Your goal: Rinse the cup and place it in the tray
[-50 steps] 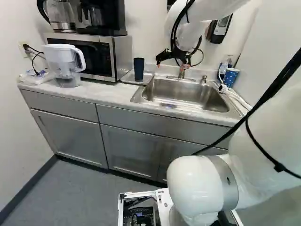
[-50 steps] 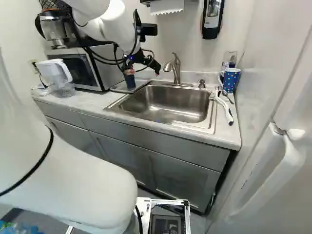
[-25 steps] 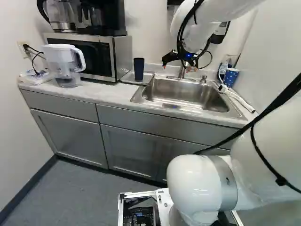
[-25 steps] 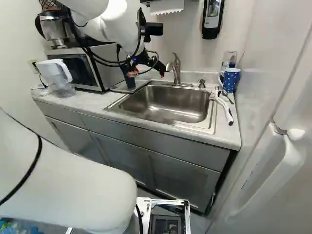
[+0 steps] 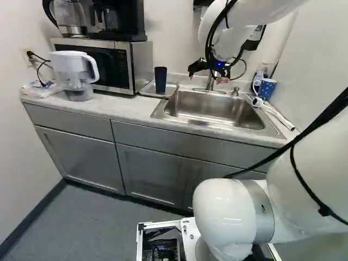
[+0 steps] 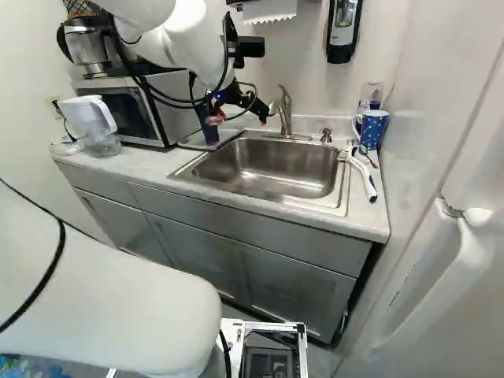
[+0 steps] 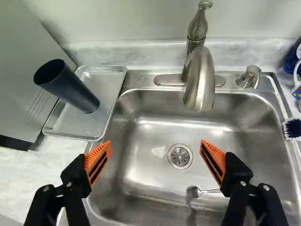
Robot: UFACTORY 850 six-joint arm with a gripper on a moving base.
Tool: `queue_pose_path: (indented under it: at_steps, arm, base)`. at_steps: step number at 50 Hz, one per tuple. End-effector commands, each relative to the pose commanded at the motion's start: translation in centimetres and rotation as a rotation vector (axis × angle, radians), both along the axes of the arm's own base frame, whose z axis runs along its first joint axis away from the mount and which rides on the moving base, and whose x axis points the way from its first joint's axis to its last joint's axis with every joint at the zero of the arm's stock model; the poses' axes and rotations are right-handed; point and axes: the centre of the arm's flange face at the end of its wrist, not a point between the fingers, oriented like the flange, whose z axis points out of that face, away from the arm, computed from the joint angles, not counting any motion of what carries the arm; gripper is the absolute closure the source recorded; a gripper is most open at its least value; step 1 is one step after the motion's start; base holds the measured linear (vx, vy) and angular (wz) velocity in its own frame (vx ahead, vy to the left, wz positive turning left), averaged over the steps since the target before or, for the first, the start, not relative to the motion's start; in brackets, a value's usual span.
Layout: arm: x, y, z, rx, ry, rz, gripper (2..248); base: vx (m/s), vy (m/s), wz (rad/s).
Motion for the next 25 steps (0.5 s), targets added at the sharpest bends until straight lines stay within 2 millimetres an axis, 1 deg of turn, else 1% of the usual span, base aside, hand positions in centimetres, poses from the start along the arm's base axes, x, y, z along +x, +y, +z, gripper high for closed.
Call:
queue_pose_path:
  at_steps: [25]
  arm:
    - [0.00, 0.00, 0.00, 0.000, 0.000, 0.000, 3]
  base:
    - [0.000, 0.000, 0.000]
